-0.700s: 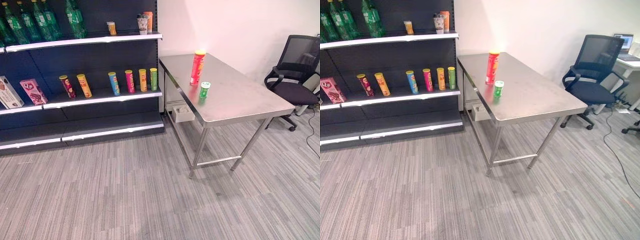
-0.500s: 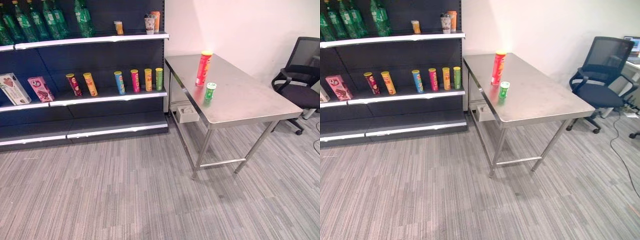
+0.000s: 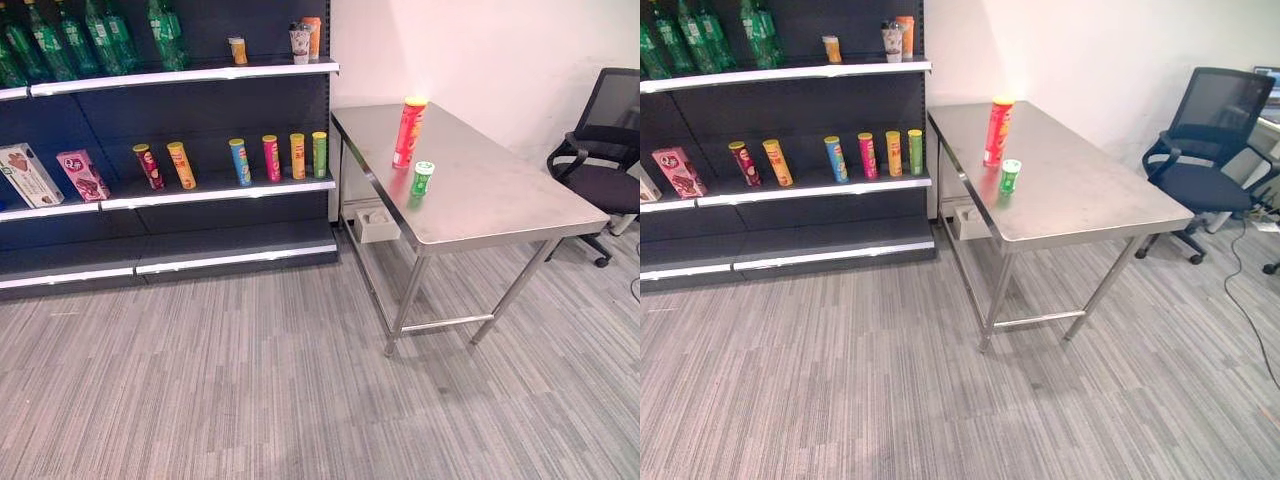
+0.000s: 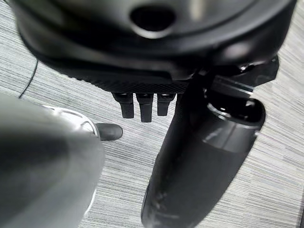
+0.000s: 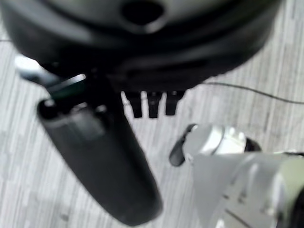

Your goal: Put the goods on the table back onto the shelves and tidy them up.

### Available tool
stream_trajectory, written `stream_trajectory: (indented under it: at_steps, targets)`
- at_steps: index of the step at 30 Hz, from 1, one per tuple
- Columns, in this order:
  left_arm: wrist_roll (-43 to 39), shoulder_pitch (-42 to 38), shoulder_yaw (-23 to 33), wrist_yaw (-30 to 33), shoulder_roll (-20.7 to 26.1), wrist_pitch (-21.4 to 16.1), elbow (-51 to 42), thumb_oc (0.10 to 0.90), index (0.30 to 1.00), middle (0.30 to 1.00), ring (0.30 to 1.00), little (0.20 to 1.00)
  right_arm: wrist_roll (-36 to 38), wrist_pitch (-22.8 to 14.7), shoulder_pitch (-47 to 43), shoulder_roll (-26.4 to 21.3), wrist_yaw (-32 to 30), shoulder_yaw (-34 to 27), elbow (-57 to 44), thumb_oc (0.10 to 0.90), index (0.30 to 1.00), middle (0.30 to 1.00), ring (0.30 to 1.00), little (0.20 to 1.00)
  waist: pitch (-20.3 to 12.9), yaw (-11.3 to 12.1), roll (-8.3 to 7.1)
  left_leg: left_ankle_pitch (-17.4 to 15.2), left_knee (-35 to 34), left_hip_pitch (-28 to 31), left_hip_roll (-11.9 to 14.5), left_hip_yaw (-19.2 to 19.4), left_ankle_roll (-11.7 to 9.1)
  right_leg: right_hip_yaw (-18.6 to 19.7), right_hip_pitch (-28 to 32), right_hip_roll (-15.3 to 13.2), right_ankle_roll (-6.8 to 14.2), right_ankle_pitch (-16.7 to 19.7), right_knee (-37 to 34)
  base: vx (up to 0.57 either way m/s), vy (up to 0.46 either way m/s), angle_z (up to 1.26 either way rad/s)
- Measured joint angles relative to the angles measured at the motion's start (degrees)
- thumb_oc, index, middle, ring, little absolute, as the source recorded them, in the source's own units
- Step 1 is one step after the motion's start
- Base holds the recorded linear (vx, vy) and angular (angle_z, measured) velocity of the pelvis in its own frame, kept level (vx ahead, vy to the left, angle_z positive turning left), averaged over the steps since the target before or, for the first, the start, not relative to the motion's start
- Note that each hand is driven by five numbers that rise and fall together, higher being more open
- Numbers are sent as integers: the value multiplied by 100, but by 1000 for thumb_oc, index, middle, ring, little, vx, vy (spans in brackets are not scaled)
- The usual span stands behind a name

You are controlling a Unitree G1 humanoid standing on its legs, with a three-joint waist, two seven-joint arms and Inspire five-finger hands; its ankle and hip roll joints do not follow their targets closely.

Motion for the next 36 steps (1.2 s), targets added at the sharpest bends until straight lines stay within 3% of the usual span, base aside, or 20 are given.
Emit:
stream_trajectory:
  at_steps: [8,9,10,11,12,14,16,17,18,20,21,24,25,27,29,30,31,33,34,36]
  targets:
    - [-4,-26,-13,-2,8,-20,-57,800,900,900,900,900,-17,-20,-33,5,-1,6,-9,800,900,900,900,900,113,11,-105,27,17,7,65,1,-41,0,10,67,-46,-25,15,-30,-76,0]
    - [-17,-66,-15,2,47,-33,-61,800,900,900,900,900,-17,-29,-69,44,4,44,-29,800,900,900,900,900,224,29,-173,-14,393,-166,125,-23,-122,10,-27,111,-66,-72,98,-174,-163,8]
    - [-33,-234,-14,9,181,-57,-111,800,900,900,900,900,-18,-41,-209,183,10,76,3,800,900,900,900,900,418,48,-398,-68,1199,-558,195,-175,-184,44,-98,-52,-174,-125,232,-68,-107,-11]
    - [-213,-327,26,16,246,-102,-226,800,900,900,900,900,-25,-42,-359,253,-11,80,-37,800,900,900,900,900,548,203,-506,5,2012,-1078,342,-597,-369,75,-164,-1,-294,-9,197,73,-27,-5]
    - [-429,-461,61,31,205,-164,-282,800,900,900,900,900,-55,-170,-505,200,-42,100,-32,800,900,900,900,900,762,206,-457,-71,2596,-1492,476,-986,-433,25,-161,54,-425,45,161,157,63,6]
    - [-474,-614,49,136,152,-230,-281,800,900,900,900,900,-216,-248,-565,121,-70,323,-34,800,900,900,900,900,820,148,-383,-71,2058,-1608,601,-1015,-451,-77,-103,115,-436,19,-149,176,125,29]
    - [-591,-567,57,131,115,-250,-287,800,900,900,900,900,-359,-228,-623,3,-75,354,-36,800,900,900,900,900,868,203,-230,71,1250,-1576,907,-993,-652,-72,-66,136,-405,160,-244,234,218,3]
    - [-635,-546,43,137,88,-255,-279,800,900,900,900,900,-419,-234,-635,-29,-71,448,-64,800,900,900,900,900,853,187,-127,183,771,-1553,1020,-995,-770,-86,-38,162,-364,162,-308,438,308,9]
    - [-753,-600,58,154,22,-313,-229,800,900,900,900,900,-487,-245,-700,-69,-73,492,-94,800,900,900,900,900,904,224,-31,415,-167,-1583,1116,-1105,-907,13,-96,163,-274,137,-324,517,314,9]
    - [-1059,-746,213,231,-37,-479,-201,800,900,900,900,900,-553,-227,-861,-95,-90,434,35,800,900,900,900,900,1010,367,124,463,-336,-1756,1268,-1271,-918,148,-81,147,-145,152,-424,458,281,-27]
    - [-1163,-724,383,234,-43,-455,-143,800,900,900,900,900,-579,-210,-887,-88,-112,403,64,800,900,900,900,900,1014,389,105,467,-331,-1685,1293,-1260,-921,248,25,108,-73,140,-497,276,200,-51]
    - [-1307,-529,434,259,-135,-329,-135,800,900,900,900,900,-586,-232,-747,-94,-99,210,-18,800,900,900,900,900,847,304,233,470,-177,-1502,1108,-1218,-905,368,227,-123,93,55,-572,412,268,-33]
    - [-1280,-527,189,267,-243,-298,-119,800,900,900,900,900,-641,-223,-616,-201,-109,230,15,800,900,900,900,900,710,344,301,595,-145,-1345,782,-1136,-595,515,258,-395,279,-50,-537,396,278,-38]
    - [-1068,-455,-257,271,-129,-282,-234,800,900,900,900,900,-704,-152,-505,-104,-81,378,-2,800,900,900,900,900,581,313,77,935,-160,-1138,343,-855,-205,693,219,-892,587,-143,-236,354,310,-34]
    - [-803,-462,-517,248,74,-307,-463,800,900,900,900,900,-721,-106,-417,144,15,376,-66,800,900,900,900,900,445,137,-110,758,-280,-973,-99,-768,17,859,-1,-1270,622,-100,358,309,339,-2]
    - [-683,-533,-631,257,161,-311,-459,800,900,900,900,900,-702,-117,-430,182,3,328,-66,800,900,900,900,900,446,131,-112,702,-282,-914,-175,-703,84,953,-176,-1358,624,-101,747,235,404,-17]
    - [-377,-691,-853,248,194,-333,-473,800,900,900,900,900,-674,-201,-378,164,12,252,-275,800,900,900,900,900,457,45,-84,495,-279,-708,-418,-582,346,1176,-800,-1591,698,45,2002,240,403,-33]
    - [-124,-750,-972,242,151,-336,-470,800,900,900,900,900,-707,-304,-470,9,22,388,-653,800,900,900,900,900,560,-126,44,327,-278,-425,-632,-427,449,1245,-1433,-1935,767,426,3374,206,269,-23]
    - [-23,-794,-1130,243,138,-367,-478,800,900,900,900,900,-706,-357,-483,-36,25,392,-735,800,900,900,900,900,552,-145,89,270,-277,-314,-756,-385,505,1149,-1673,-2073,744,346,3718,274,219,-9]
    - [178,-936,-1109,241,161,-397,-556,800,900,900,900,900,-740,-398,-582,-21,-9,463,-735,800,900,900,900,900,583,-162,97,-90,-287,-141,-863,-243,723,980,-2130,-1926,675,315,4003,317,125,-40]
